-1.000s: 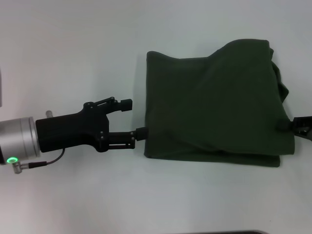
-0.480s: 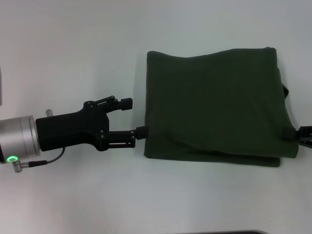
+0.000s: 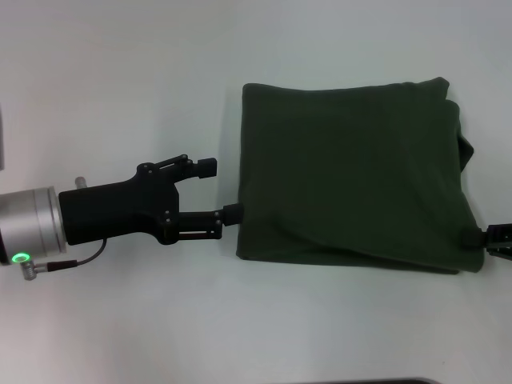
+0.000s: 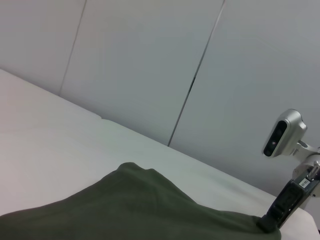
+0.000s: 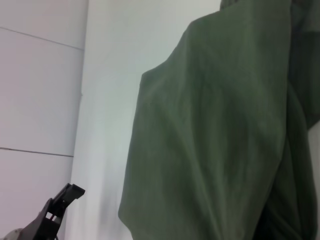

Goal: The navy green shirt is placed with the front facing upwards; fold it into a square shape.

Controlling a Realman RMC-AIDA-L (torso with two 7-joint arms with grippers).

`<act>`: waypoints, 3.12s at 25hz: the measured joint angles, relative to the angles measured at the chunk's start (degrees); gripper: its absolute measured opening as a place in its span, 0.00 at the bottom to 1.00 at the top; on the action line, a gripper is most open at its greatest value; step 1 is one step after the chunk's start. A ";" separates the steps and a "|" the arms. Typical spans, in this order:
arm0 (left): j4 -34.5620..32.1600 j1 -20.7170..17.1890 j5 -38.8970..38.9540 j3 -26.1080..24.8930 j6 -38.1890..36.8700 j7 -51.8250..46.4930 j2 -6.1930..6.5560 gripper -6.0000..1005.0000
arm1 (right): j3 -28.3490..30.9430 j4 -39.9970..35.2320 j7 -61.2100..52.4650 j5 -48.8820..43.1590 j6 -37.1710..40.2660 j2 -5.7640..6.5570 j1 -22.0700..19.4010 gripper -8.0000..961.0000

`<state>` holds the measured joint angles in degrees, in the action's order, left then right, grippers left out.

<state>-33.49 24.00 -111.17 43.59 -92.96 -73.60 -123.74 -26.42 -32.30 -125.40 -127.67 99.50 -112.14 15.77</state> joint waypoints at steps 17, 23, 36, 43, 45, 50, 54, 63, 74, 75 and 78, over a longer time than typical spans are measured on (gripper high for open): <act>-0.17 0.12 0.02 -0.55 0.24 -0.13 0.04 0.94 | 7.40 -0.56 1.79 0.02 1.42 1.30 -1.60 0.23; -0.18 0.57 0.06 -1.42 0.28 -0.12 0.06 0.94 | 17.67 -1.57 7.50 2.41 9.38 2.21 -1.23 0.34; 0.30 2.04 0.78 -2.66 1.13 0.12 -0.13 0.94 | 12.52 -1.27 10.87 6.53 1.84 -1.19 9.84 0.61; 0.36 2.14 1.62 -2.90 1.13 0.15 -0.18 0.94 | 6.80 -1.17 8.16 6.53 -10.02 -2.26 12.75 0.30; 0.36 2.18 1.90 -2.90 1.13 0.16 -0.18 0.94 | 4.44 -1.12 7.60 6.53 -12.35 -2.53 13.12 0.22; 0.36 2.24 2.55 -2.90 1.26 0.22 -0.17 0.94 | 0.63 -0.89 6.68 6.54 -14.17 -2.98 13.99 0.09; 0.35 2.26 3.05 -2.90 1.77 0.37 -0.12 0.94 | -1.57 0.80 6.53 6.57 -15.53 -3.18 14.97 0.07; 0.35 2.27 3.25 -2.90 2.00 0.40 -0.09 0.94 | -9.61 2.69 4.53 6.56 -25.26 -4.09 16.20 0.04; 1.00 2.03 3.40 -2.90 3.18 0.40 -0.09 0.94 | -9.78 2.32 5.36 6.72 -28.50 -4.73 16.48 0.04; 1.03 2.00 3.50 -2.90 3.29 0.40 -0.09 0.94 | -9.61 2.15 5.89 6.96 -28.07 -4.83 16.48 0.04; 1.04 1.93 3.60 -2.90 3.27 0.40 -0.09 0.94 | -9.06 1.66 8.23 8.86 -25.84 -5.01 16.15 0.04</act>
<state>-32.44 25.94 -107.57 40.69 -89.69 -73.21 -123.83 -35.49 -30.64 -117.17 -118.81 73.66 -117.16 31.92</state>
